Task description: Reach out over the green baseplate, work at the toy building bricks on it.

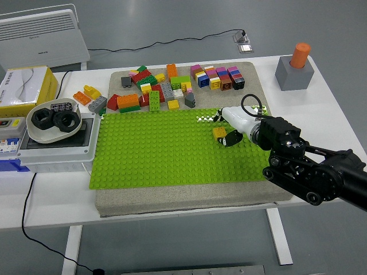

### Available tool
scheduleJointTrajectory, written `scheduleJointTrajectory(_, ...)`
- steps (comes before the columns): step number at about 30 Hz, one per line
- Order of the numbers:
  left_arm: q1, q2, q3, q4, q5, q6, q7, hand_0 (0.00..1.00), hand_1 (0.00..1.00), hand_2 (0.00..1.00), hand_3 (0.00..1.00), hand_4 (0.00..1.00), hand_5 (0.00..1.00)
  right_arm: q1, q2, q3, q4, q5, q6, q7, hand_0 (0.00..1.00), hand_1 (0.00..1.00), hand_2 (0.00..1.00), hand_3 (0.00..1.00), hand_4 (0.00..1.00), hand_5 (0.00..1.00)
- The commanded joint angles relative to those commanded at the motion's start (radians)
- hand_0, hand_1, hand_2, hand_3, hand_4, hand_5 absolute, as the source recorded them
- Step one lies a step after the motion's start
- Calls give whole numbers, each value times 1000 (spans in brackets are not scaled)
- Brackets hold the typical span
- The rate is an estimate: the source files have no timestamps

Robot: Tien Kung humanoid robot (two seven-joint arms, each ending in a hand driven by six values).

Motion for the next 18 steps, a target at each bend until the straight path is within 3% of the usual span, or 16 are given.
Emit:
scheduleJointTrajectory(6,1,-3,2,0,-1,-1,1,700,608,518,531,572,427,-6,-7,14,20,-6,-2,-2,802,752,780,722,751,189)
scheduleJointTrajectory(11,5,-5,2,0,-7,0,1,700,609,518,532,573,426,-39,-46,71,111,-36,-17,-7,802,755,782,716,759,191)
scheduleJointTrajectory(18,7,-7,-2,0,-13,2,-2,701,609,517,532,574,427,-88,-88,92,209,-157,11,-36,808,767,791,652,791,239)
